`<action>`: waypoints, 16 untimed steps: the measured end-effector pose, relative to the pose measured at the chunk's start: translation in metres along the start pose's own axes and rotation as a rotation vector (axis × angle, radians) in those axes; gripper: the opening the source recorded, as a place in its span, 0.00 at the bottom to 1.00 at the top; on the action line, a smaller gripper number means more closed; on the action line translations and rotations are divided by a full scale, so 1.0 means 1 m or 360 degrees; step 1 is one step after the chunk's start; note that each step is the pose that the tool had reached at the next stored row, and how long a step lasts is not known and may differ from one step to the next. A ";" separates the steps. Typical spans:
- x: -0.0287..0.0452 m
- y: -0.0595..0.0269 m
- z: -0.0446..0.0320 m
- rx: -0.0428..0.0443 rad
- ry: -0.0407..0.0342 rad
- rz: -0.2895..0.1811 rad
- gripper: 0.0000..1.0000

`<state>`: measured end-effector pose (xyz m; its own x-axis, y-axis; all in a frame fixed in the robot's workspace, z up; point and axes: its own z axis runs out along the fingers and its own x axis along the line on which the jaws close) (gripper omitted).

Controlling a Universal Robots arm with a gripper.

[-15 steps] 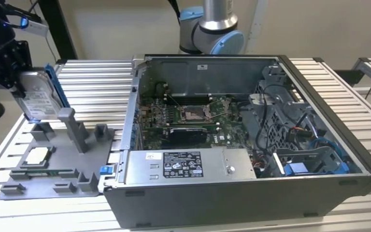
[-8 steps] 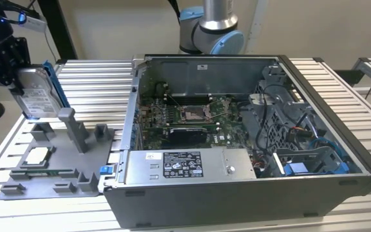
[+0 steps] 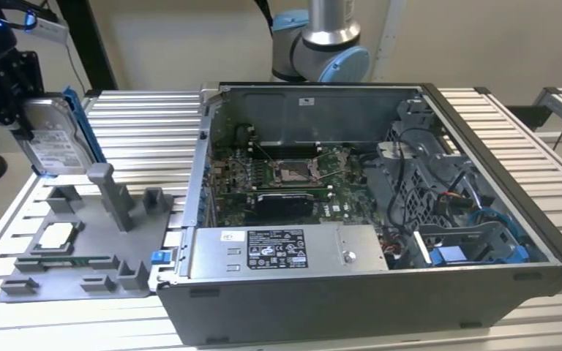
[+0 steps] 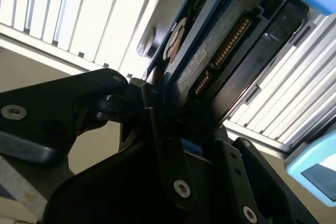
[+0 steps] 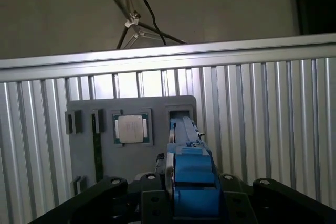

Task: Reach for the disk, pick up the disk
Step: 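Pick up the disk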

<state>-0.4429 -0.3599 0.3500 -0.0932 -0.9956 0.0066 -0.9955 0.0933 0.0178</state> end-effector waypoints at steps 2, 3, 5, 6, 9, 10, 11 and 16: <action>0.0000 0.0000 -0.0019 0.0000 0.0000 0.0000 0.00; 0.0000 0.0001 -0.0029 0.0000 0.0000 0.0000 0.00; 0.0000 0.0001 -0.0048 0.0000 0.0000 0.0000 0.00; 0.0000 0.0001 -0.0058 0.0000 0.0000 0.0000 0.00; 0.0001 0.0001 -0.0085 0.0000 0.0000 0.0000 0.00; 0.0001 0.0001 -0.0095 0.0000 0.0000 0.0000 0.00; 0.0001 0.0001 -0.0104 0.0000 0.0000 0.0000 0.00; 0.0001 0.0003 -0.0156 0.0000 0.0000 0.0000 0.00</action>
<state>-0.4430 -0.3598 0.3655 -0.0933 -0.9956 0.0065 -0.9955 0.0934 0.0177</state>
